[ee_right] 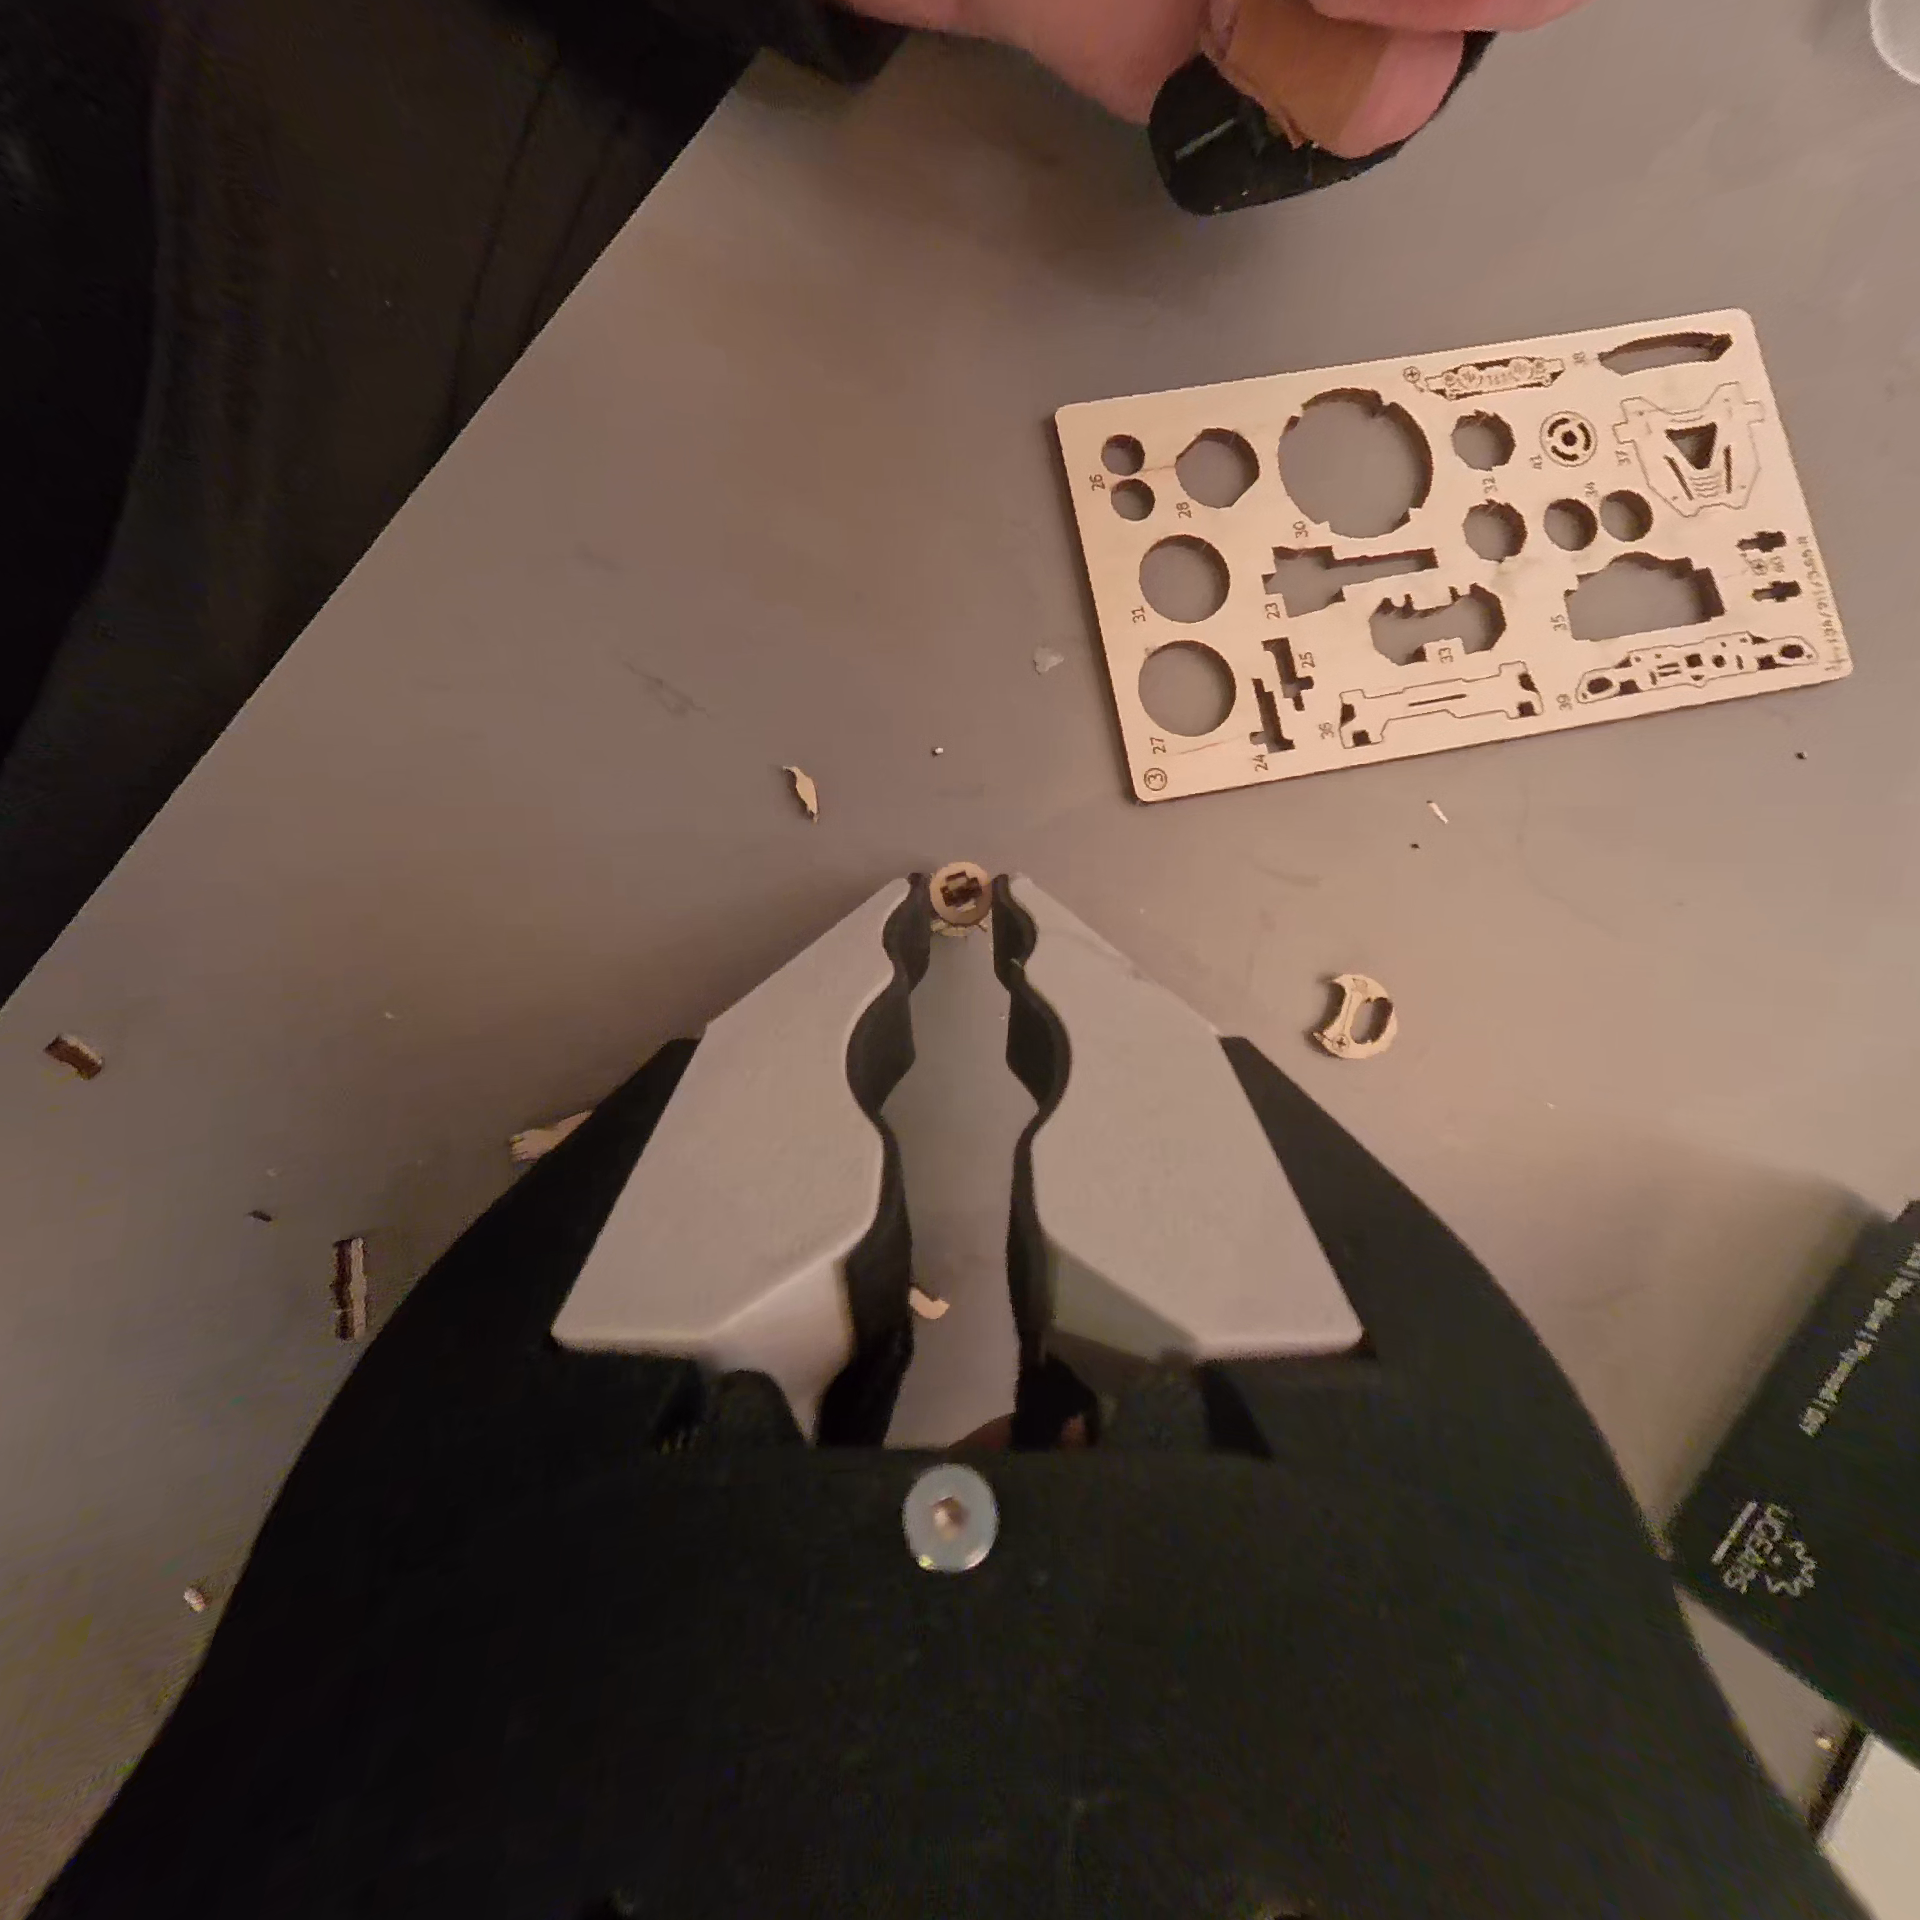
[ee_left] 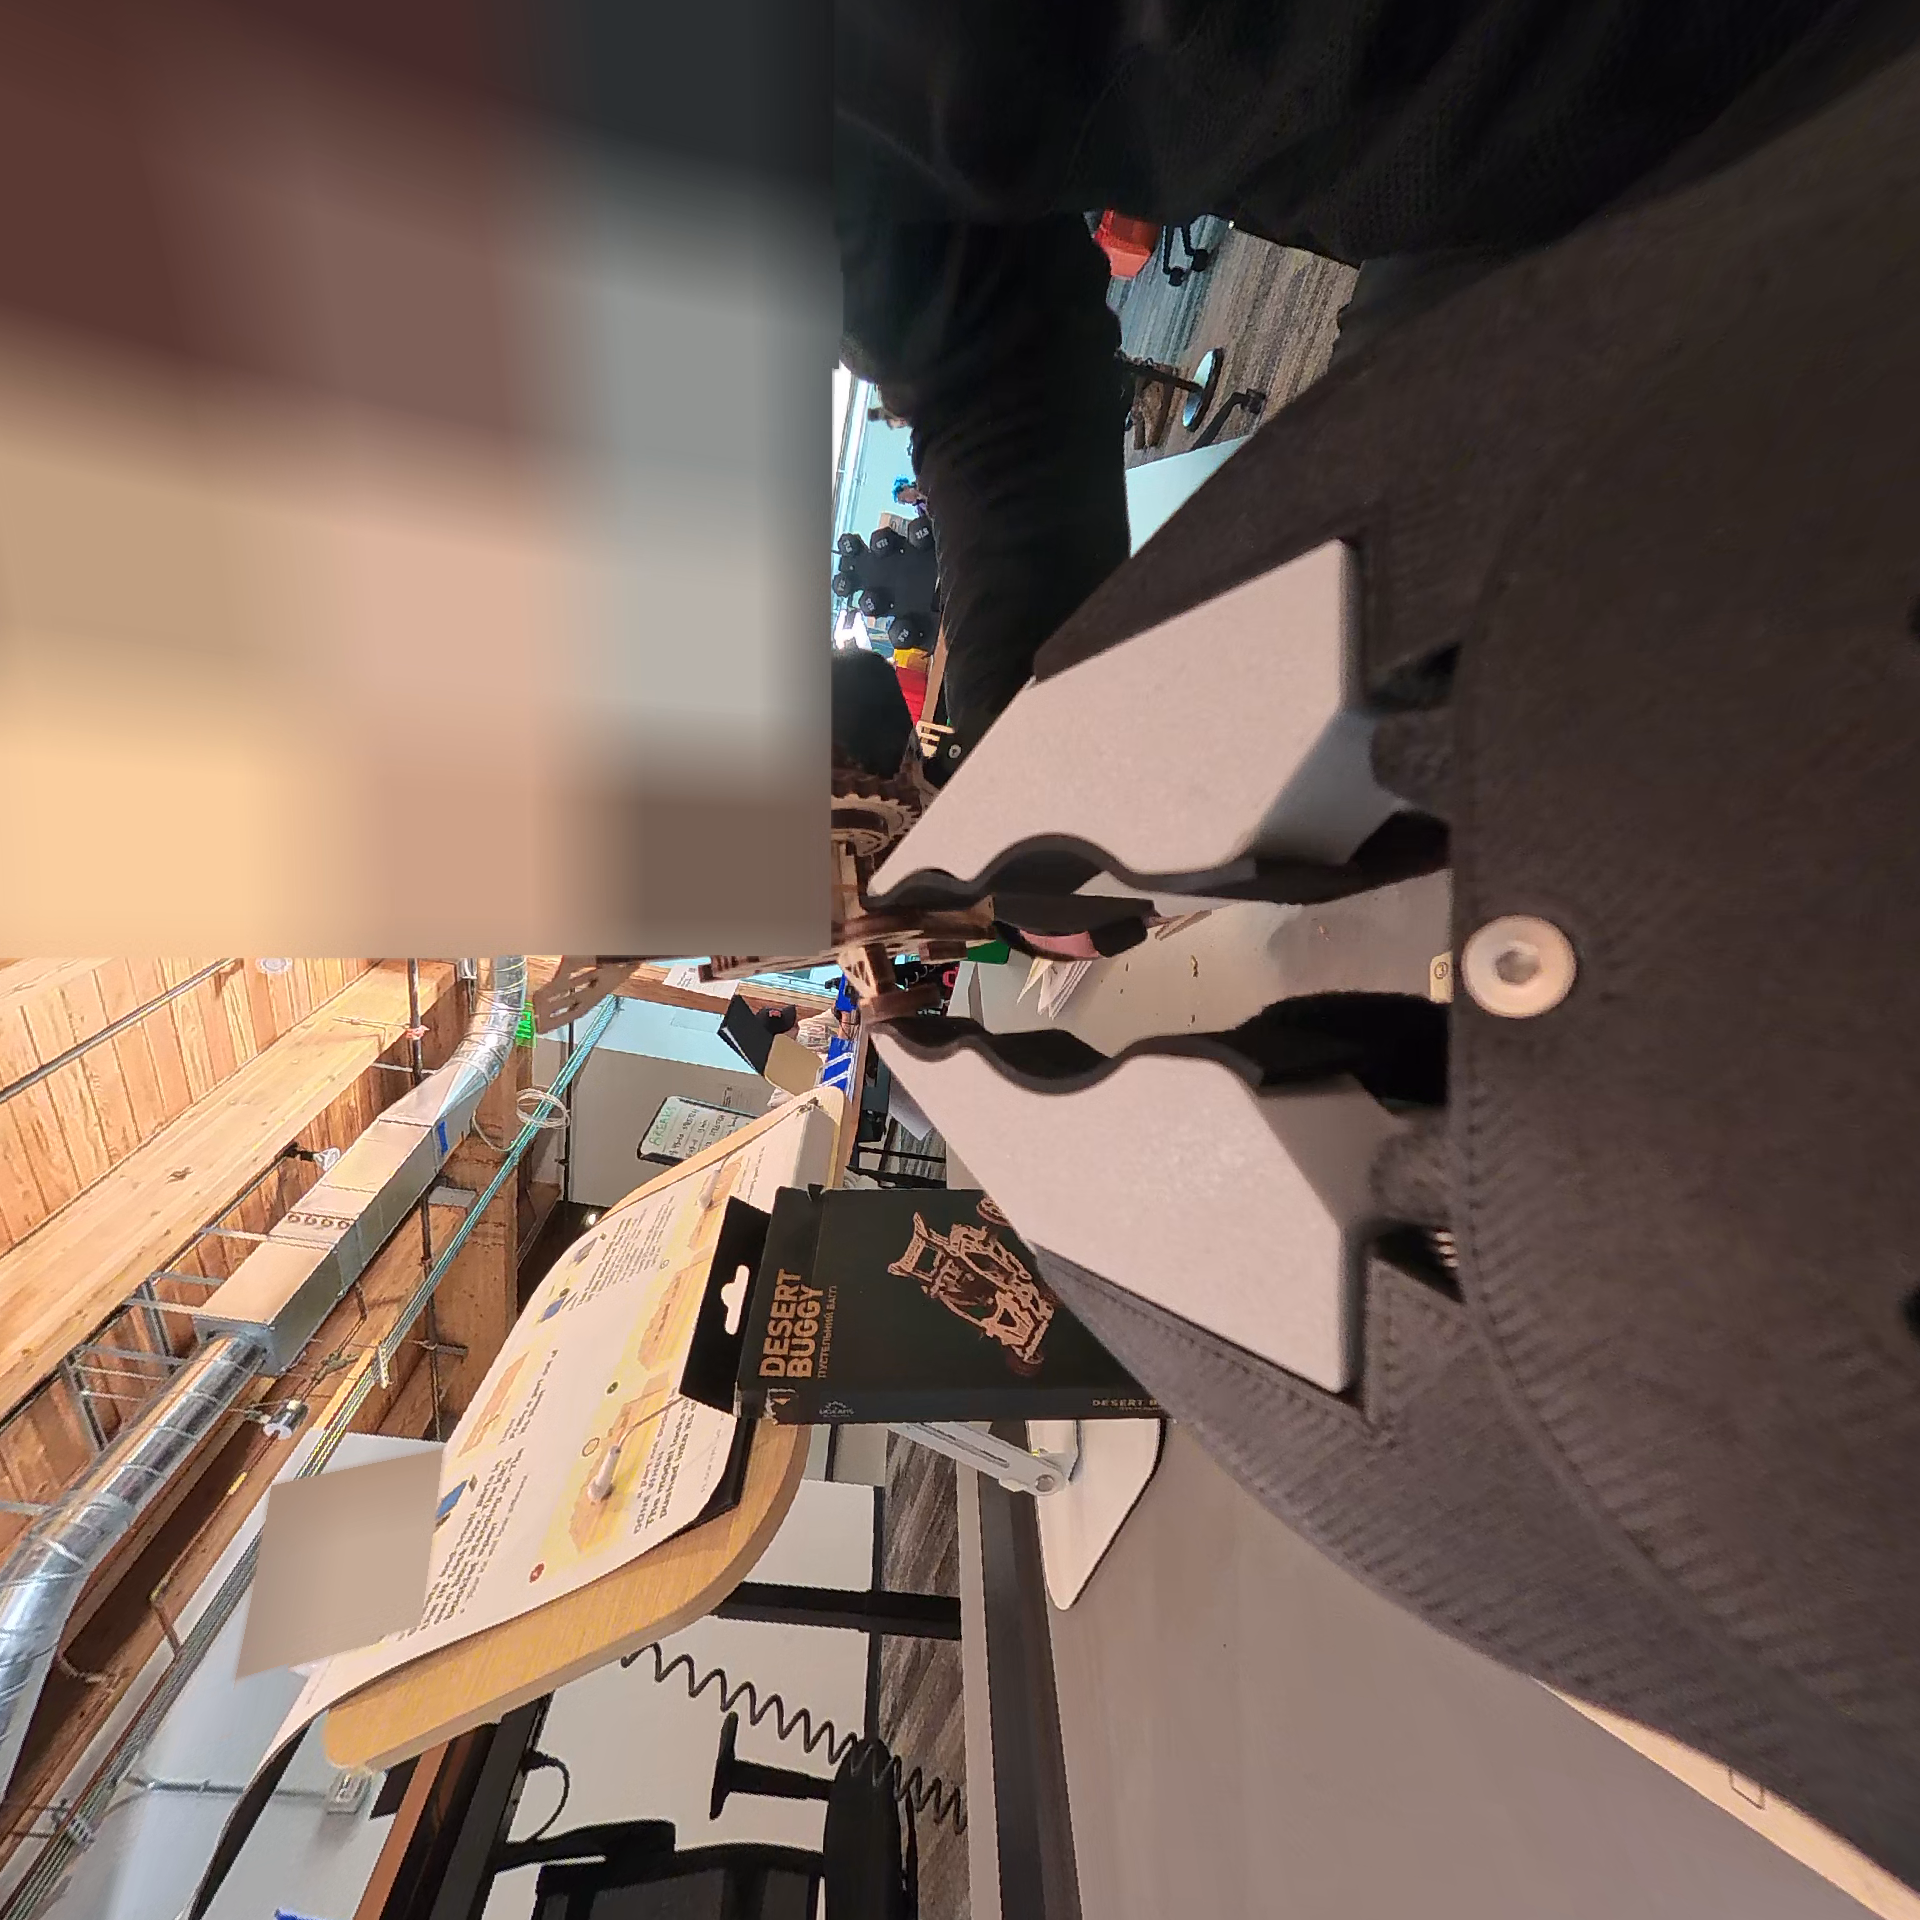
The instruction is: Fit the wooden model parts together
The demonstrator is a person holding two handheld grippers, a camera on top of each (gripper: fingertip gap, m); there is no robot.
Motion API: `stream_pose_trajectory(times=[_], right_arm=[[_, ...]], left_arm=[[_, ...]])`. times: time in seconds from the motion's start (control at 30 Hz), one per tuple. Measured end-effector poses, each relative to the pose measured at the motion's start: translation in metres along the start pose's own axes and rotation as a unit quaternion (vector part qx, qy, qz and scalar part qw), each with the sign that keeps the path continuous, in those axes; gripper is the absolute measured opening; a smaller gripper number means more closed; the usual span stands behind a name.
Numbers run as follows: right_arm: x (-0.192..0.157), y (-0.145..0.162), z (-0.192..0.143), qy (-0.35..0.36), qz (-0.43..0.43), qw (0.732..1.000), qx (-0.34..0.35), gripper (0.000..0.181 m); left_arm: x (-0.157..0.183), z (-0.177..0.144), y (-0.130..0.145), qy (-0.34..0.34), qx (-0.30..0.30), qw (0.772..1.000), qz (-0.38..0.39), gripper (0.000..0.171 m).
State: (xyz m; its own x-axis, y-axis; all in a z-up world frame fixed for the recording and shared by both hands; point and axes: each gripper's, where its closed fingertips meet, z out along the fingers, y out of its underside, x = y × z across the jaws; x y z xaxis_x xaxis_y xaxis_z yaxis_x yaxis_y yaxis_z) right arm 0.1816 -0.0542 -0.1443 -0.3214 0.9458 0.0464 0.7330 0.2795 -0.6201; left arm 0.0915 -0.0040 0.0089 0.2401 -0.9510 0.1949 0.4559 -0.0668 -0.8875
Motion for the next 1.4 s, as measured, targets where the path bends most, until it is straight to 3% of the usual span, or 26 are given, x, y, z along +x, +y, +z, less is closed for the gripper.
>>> stream_pose_trajectory(times=[1.1,1.23,1.4], right_arm=[[-0.007,0.005,-0.002,-0.098,-0.084,0.992,-0.012,0.011],[-0.002,-0.002,-0.008,-0.074,-0.055,0.996,-0.010,0.024],[-0.008,-0.002,-0.010,-0.012,0.051,0.999,-0.013,0.020]], left_arm=[[-0.004,0.001,0.006,-0.001,-0.010,1.000,-0.004,0.017],[-0.005,0.001,0.007,-0.003,-0.011,1.000,-0.004,0.017],[-0.006,0.001,0.005,-0.001,-0.008,1.000,-0.005,0.017]])
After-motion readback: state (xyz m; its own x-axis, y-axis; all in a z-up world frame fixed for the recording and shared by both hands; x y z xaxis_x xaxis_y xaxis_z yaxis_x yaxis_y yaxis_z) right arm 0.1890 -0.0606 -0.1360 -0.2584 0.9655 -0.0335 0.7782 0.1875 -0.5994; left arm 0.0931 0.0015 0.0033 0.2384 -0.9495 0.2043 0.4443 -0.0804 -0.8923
